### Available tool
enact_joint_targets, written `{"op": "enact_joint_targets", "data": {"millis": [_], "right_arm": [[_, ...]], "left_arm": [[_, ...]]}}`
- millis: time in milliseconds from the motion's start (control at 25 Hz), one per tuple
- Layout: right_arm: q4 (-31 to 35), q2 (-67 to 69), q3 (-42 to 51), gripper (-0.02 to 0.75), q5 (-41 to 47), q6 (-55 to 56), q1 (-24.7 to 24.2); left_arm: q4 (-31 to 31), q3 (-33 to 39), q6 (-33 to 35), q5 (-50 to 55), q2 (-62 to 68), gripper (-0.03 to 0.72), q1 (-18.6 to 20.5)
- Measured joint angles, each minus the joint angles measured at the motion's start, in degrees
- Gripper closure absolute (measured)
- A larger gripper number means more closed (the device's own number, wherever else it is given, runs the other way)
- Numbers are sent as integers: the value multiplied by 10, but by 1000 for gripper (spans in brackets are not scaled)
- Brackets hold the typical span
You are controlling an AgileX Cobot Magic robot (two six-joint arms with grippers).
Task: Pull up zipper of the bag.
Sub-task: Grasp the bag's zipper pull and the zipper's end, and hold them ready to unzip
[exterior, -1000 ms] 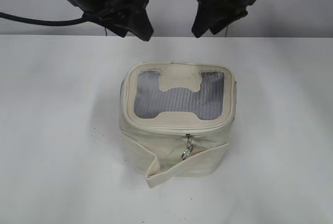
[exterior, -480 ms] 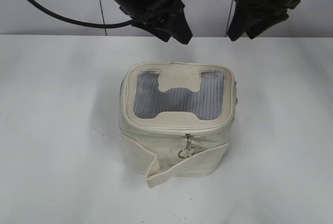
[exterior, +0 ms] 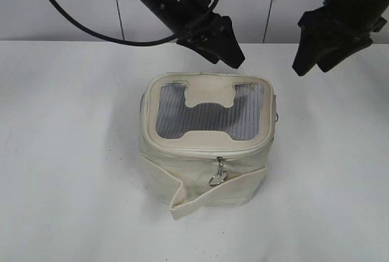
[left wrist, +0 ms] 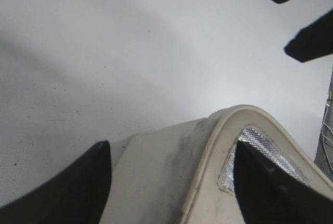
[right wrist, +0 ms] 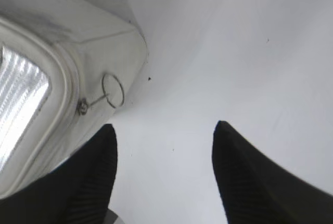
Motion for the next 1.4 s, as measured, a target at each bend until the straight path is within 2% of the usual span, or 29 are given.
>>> {"op": "enact_joint_targets", "data": {"millis": [240,600,640,720,840,880,1080,1400], "right_arm": [[-8,-69,83,283,0,17,0],[-9,-125,146,283,0,33,0],[-8,-126,149,283,0,33,0],[-7,-126,154,283,0,33,0],[-2,-127,169,283,0,33,0],[-1,-127,178,283,-4,33,0],[19,-127,253,282,-86,-9,0],[126,-127,344,298,-235,-155,0]], "left_arm": [[-14,-1,19,5,21,108,-8],[-16,-3,23,4,49,122,-37],[-17,-4,23,4,49,147,-37],[-20,-5,23,5,49,258,-38],[-19,-6,23,5,49,548,-39],[-18,-6,23,9,49,601,-39],[-19,-6,23,16,49,612,-39],[-9,-6,23,29,38,613,-30]]}}
